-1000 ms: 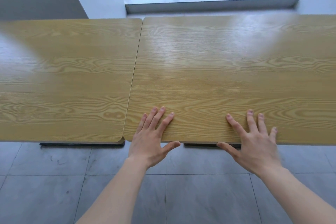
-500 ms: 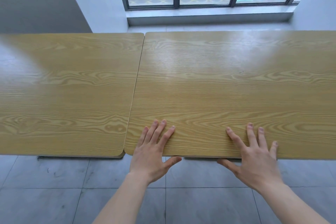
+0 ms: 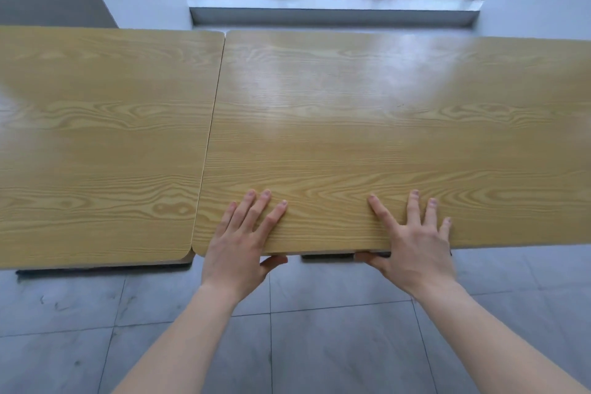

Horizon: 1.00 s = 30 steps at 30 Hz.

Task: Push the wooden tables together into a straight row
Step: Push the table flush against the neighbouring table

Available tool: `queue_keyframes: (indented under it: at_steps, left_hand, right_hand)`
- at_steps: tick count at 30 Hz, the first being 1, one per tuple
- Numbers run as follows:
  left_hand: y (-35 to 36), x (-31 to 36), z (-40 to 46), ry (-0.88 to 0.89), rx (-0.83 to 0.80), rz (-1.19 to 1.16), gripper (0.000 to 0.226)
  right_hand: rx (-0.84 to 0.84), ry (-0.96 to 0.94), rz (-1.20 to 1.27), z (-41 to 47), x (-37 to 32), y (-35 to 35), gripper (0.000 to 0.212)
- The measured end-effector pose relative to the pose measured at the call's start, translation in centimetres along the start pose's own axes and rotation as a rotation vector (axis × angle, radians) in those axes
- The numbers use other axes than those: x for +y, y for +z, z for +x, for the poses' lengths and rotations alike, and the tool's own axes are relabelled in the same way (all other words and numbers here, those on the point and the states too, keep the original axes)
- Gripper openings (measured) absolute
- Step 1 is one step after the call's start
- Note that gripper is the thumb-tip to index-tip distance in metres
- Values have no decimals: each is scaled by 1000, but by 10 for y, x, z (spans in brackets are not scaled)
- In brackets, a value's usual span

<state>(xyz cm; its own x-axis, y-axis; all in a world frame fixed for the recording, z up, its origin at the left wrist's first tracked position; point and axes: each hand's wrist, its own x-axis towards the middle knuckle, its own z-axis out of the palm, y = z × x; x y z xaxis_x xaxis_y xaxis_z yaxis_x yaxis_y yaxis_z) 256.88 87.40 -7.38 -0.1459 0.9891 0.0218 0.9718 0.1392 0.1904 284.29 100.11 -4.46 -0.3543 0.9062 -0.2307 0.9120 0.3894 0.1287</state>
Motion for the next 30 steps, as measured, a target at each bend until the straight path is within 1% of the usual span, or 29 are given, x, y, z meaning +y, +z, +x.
queue_keyframes:
  at_steps: [3,6,9,14,20,24,30]
  left_hand:
    - [2,0,0,7,4,-6,96]
    - [1,0,-1,13,-4,1,96]
    - [-1,2,-2,12,-5,-4,96]
    - [-3,3,-3,21,-6,-31,99]
    - [-3,-3,-4,43,-13,16,111]
    - [-3,-2,-2,29,27,8,106]
    - [-3,2,-7,43,59,35,98]
  right_hand:
    - [20,28,16,-4,-8,6,120]
    - [57,27,36,-9,-22,10,119]
    - [55,24,49,-10,-26,9,120]
    - [99,-90,65,-18,-47,10,118]
    - [135,-127,47,-14,-62,12,118]
    - [146,-107,-36,-9,-65,10,111]
    - [84,-139,-118,-4,-63,-4,109]
